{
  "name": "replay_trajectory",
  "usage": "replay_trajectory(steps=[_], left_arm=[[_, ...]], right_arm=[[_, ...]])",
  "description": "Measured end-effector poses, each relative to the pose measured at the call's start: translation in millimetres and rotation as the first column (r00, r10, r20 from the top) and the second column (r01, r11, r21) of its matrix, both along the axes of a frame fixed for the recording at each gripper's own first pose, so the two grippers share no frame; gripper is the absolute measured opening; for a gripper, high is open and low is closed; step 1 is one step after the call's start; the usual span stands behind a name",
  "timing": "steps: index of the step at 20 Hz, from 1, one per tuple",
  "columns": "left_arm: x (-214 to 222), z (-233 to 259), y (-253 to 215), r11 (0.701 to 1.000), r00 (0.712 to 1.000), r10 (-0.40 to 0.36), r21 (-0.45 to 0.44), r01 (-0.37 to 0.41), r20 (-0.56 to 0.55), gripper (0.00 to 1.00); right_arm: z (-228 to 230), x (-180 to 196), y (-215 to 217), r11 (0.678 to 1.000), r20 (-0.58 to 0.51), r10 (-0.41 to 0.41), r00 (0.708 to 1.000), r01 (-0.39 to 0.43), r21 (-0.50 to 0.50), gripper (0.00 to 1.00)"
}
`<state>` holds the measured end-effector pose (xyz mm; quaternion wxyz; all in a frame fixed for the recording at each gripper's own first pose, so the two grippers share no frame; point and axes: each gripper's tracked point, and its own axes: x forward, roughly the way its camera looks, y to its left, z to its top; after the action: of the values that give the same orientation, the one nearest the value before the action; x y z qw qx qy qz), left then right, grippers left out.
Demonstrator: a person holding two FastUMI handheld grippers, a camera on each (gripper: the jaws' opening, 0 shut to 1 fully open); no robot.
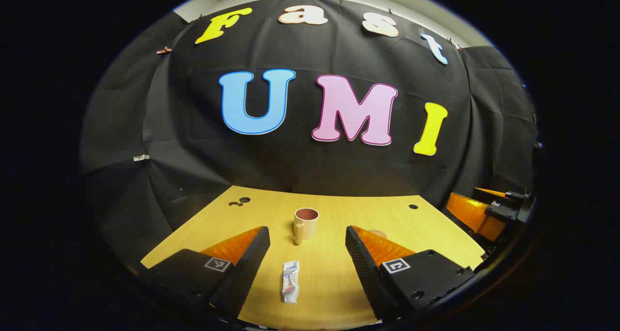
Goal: Put the toothbrush and toothpaste on the desktop into the cup, then pick up the cup and place it on the coaster on the desktop.
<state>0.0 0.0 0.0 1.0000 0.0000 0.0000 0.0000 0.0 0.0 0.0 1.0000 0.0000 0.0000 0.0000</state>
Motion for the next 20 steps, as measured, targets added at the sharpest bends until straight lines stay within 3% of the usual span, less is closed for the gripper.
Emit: replay_trajectory(steps=[1,10,20], left_arm=[[0.6,0.4,0.4,1.000,1.000,0.004,0.004,-0.004,0.002,0.97],[6.7,-17.7,5.4,0.998,0.998,0.020,-0.060,-0.023,-0.053,0.97],[9.7,-24.8,7.5,0.996,0.996,0.045,-0.073,-0.051,-0.079,0.97]], right_arm=[[-1.2,-0.1,-2.0,1.000,-0.004,-0.006,1.000,0.006,0.004,0.97],[-16.4,1.4,-12.6,0.999,-0.043,-0.019,0.999,0.021,0.050,0.97],[-24.4,12.9,-14.8,0.997,-0.075,-0.001,0.997,0.007,0.078,0.97]])
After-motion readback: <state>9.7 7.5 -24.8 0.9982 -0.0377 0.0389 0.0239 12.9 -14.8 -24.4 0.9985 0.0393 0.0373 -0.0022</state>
